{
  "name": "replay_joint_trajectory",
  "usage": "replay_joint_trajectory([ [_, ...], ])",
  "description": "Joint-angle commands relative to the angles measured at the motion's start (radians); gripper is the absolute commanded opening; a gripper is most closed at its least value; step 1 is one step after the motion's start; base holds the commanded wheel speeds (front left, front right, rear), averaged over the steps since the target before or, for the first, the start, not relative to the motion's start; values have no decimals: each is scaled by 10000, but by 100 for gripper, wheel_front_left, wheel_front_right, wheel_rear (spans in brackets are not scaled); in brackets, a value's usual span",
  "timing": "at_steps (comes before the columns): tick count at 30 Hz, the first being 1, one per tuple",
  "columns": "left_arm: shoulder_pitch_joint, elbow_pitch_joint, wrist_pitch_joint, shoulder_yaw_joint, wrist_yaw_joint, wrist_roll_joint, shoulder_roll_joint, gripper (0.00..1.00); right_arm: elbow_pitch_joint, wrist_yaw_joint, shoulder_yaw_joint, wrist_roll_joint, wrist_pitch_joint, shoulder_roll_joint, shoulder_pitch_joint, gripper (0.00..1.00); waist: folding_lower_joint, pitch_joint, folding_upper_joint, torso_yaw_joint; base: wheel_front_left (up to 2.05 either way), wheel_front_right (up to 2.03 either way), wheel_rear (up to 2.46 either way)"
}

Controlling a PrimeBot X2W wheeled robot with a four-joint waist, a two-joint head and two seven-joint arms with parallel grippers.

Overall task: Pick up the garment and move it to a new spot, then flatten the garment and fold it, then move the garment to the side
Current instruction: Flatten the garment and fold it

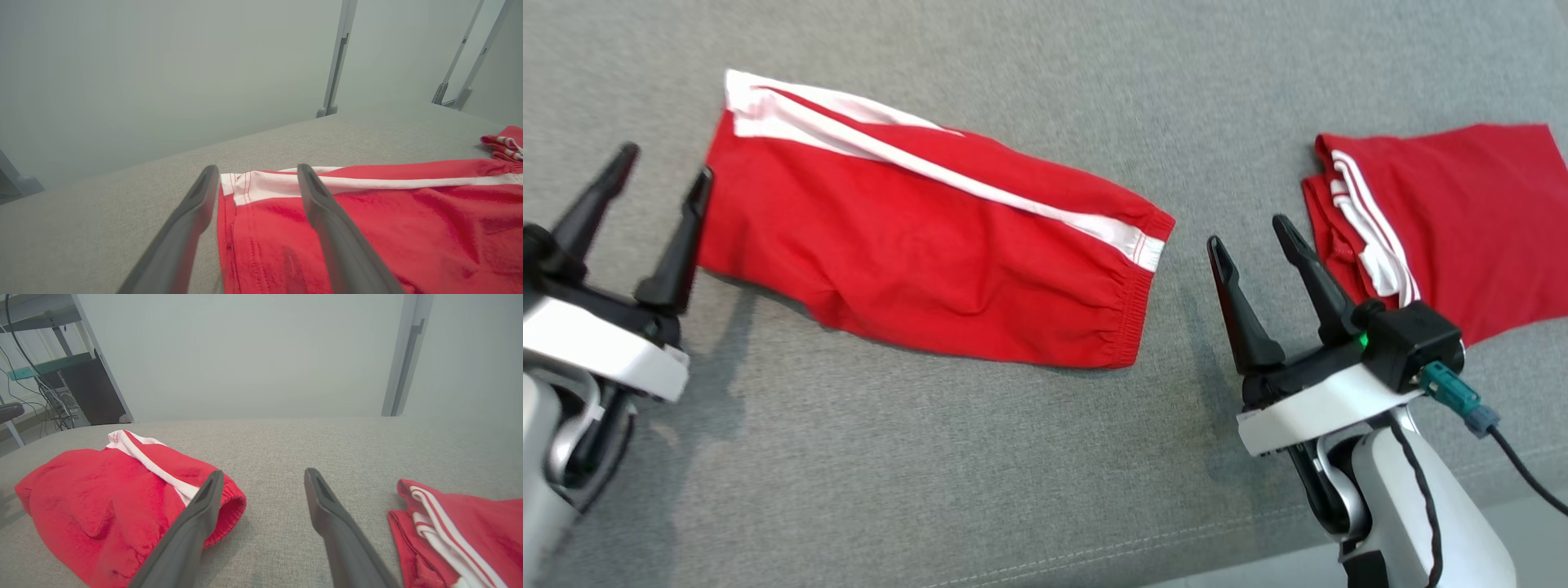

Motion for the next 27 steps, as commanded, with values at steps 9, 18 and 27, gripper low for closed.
replay_joint_trajectory([
  [9, 1249, 564, -58, 1218, -259, 1110, -1138, 100, 522, 14, -459, -354, -103, 64, 733, 100, 0, -1827, 0, 744, 0, 0, 0],
  [18, 2426, 1550, -58, 2117, -338, 1837, -2522, 100, 609, 14, -1365, -592, -103, 64, 1615, 100, 0, -2742, 0, 816, 0, 0, 0],
  [27, 2307, 1825, -58, 2856, -436, 2158, -2546, 100, 16, 14, -1708, -725, -103, 64, 2238, 100, 0, -2363, 0, 280, 0, 0, 0],
])
